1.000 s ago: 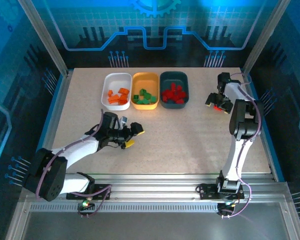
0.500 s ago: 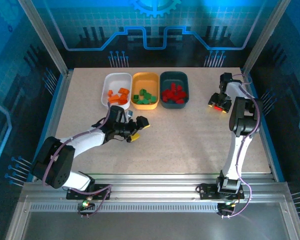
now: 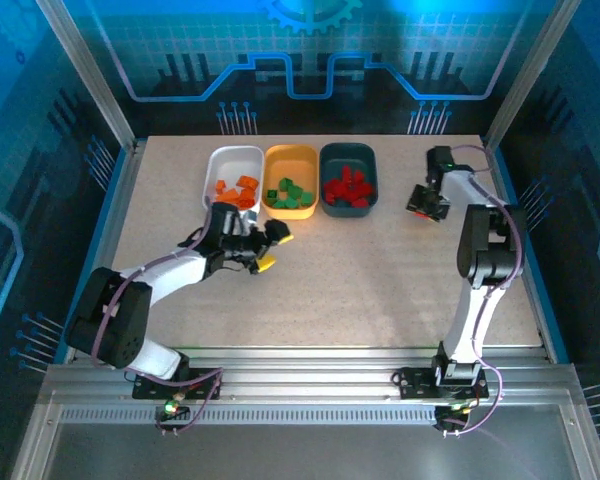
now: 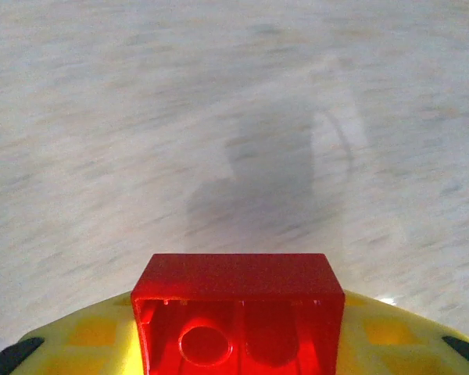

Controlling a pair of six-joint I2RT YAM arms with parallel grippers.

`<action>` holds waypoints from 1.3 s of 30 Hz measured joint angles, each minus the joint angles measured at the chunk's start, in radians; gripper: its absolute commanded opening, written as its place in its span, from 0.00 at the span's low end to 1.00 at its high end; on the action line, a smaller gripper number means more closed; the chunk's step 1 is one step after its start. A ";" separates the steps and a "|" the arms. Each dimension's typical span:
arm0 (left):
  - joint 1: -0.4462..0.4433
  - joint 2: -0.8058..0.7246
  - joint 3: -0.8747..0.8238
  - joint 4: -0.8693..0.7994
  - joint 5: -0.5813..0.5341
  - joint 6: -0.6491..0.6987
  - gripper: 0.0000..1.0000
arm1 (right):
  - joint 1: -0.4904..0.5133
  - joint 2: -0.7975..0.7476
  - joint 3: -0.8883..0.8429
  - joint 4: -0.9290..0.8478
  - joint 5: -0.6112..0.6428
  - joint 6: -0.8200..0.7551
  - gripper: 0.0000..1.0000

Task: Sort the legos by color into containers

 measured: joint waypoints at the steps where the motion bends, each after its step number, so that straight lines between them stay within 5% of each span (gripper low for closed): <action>1: 0.051 0.000 -0.020 0.027 0.011 -0.016 0.99 | 0.050 -0.028 0.001 0.013 0.003 0.004 0.43; 6: 0.296 -0.067 -0.103 0.008 0.025 -0.041 0.99 | 0.275 -0.041 0.163 0.019 0.028 0.003 0.44; 11: 0.430 -0.253 -0.123 -0.083 0.035 -0.006 0.99 | 0.335 0.156 0.517 -0.038 0.025 -0.005 0.46; 17: 0.466 -0.363 -0.193 -0.131 0.079 -0.001 0.99 | 0.327 0.312 0.613 -0.068 -0.021 0.012 0.70; 23: 0.466 -0.441 -0.198 -0.208 0.104 0.019 0.99 | 0.326 0.298 0.605 -0.084 -0.029 0.018 0.73; 31: 0.465 -0.583 -0.198 -0.267 0.103 0.038 0.99 | 0.340 -0.154 0.118 0.060 -0.027 0.015 0.75; 38: 0.454 -0.657 -0.159 -0.338 0.066 0.076 0.99 | 0.473 -0.613 -0.290 0.249 -0.017 -0.029 0.79; 39: 0.453 -0.660 -0.142 -0.347 0.058 0.085 0.99 | 0.485 -0.663 -0.330 0.274 -0.015 -0.039 0.94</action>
